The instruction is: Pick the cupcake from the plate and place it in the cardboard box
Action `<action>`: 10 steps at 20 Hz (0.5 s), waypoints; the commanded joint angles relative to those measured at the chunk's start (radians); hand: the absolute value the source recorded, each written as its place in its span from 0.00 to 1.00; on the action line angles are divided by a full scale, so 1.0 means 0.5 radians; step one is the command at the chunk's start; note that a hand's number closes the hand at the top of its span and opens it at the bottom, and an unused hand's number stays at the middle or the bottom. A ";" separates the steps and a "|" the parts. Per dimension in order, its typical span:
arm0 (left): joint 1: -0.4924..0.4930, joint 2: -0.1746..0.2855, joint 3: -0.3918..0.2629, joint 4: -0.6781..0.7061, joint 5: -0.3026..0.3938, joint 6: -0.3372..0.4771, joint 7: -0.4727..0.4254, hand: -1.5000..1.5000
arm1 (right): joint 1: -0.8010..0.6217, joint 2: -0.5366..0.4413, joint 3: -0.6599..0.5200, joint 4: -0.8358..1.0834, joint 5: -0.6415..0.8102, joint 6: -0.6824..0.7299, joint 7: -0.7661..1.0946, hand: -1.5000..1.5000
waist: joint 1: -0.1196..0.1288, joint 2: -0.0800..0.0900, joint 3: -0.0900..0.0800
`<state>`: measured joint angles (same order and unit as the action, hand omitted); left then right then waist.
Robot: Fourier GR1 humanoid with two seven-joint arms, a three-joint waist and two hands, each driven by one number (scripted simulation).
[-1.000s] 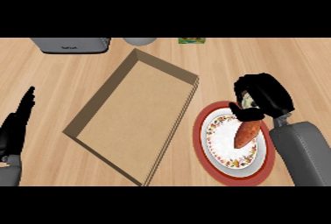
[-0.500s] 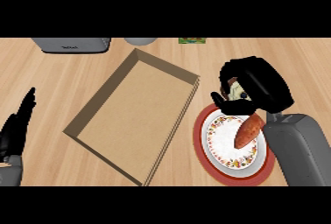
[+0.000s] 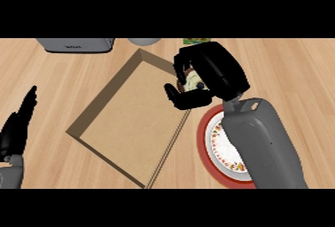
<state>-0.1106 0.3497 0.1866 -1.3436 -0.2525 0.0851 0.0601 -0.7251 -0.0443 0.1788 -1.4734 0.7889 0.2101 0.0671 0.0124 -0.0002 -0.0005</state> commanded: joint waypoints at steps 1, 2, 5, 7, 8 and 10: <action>0.032 -0.013 -0.003 0.002 -0.004 -0.012 -0.065 0.50 | -0.266 0.084 0.142 0.216 -0.164 -0.182 0.294 1.00 | 0.020 0.004 0.000; 0.025 -0.013 -0.004 -0.032 0.012 -0.030 -0.030 0.50 | -0.280 0.085 0.208 0.325 -0.254 -0.271 0.326 1.00 | 0.036 0.006 0.000; -0.003 -0.003 -0.005 -0.045 -0.007 -0.031 0.017 0.50 | -0.475 0.087 0.182 0.598 -0.416 -0.354 0.348 1.00 | 0.042 0.009 0.000; -0.151 -0.003 -0.023 0.048 -0.046 -0.017 0.067 0.50 | -0.585 0.088 0.255 0.772 -0.523 -0.436 0.346 1.00 | 0.036 0.015 0.000; -0.017 -0.013 -0.004 0.038 -0.010 -0.036 -0.058 0.50 | -0.623 0.088 0.358 0.874 -0.561 -0.545 0.353 1.00 | 0.061 0.016 -0.001; -0.027 -0.010 -0.010 0.088 -0.028 -0.036 -0.098 0.50 | -0.756 0.088 0.405 1.075 -0.644 -0.708 0.321 1.00 | 0.083 0.024 -0.002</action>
<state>-0.1222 0.3429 0.1807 -1.3396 -0.2607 0.0709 0.0520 -1.0002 -0.0041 0.3237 -1.1096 0.5453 -0.0207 0.2300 0.0368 0.0059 -0.0007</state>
